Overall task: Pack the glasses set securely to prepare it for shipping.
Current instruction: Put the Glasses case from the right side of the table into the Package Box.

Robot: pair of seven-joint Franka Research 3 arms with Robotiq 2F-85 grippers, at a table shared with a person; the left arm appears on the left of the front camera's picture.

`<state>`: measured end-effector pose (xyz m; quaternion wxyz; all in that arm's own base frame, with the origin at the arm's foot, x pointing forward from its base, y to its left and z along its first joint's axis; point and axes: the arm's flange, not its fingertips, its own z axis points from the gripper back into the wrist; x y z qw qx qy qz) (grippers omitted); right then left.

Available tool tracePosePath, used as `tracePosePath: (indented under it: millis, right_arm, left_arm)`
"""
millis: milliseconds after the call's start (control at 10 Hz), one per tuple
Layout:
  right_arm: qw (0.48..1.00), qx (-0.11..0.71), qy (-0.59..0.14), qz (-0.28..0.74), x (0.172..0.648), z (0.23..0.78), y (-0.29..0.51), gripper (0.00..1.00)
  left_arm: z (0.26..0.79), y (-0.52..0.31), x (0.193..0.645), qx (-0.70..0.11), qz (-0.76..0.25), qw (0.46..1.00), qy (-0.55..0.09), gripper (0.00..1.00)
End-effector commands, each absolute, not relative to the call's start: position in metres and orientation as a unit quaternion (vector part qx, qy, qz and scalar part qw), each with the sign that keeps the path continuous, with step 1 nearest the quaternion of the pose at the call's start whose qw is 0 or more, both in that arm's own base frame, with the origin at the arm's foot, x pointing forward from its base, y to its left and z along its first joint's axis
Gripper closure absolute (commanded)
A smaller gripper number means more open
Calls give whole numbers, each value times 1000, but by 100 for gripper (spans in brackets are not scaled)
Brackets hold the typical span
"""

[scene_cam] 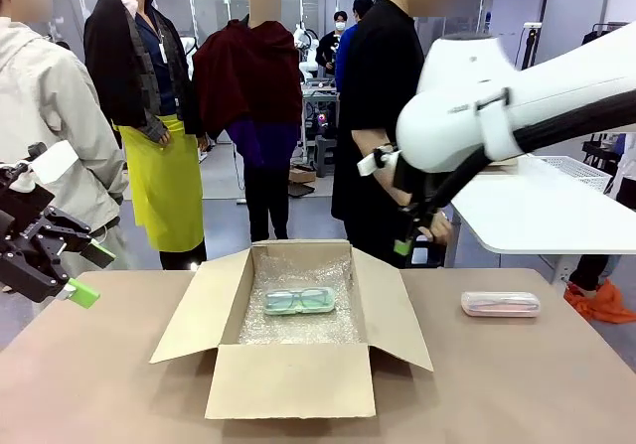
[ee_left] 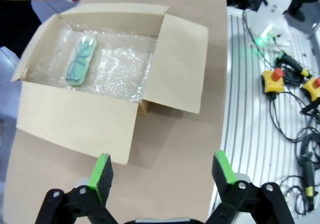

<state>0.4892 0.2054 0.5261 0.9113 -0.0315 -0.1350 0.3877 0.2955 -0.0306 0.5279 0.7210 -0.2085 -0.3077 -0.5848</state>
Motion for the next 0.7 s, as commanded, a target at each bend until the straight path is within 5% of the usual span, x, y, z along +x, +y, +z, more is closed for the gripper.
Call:
tracePosePath:
  millis: [0,600]
  right_arm:
    - [946,-49,-145,287,454,530,165,0]
    - [975,7,-179,128,427,487,37,0]
  left_arm:
    - [531,-30,295,-221,-586,714,-313,0]
    - [531,-30,295,-221,-586,714,-313,0]
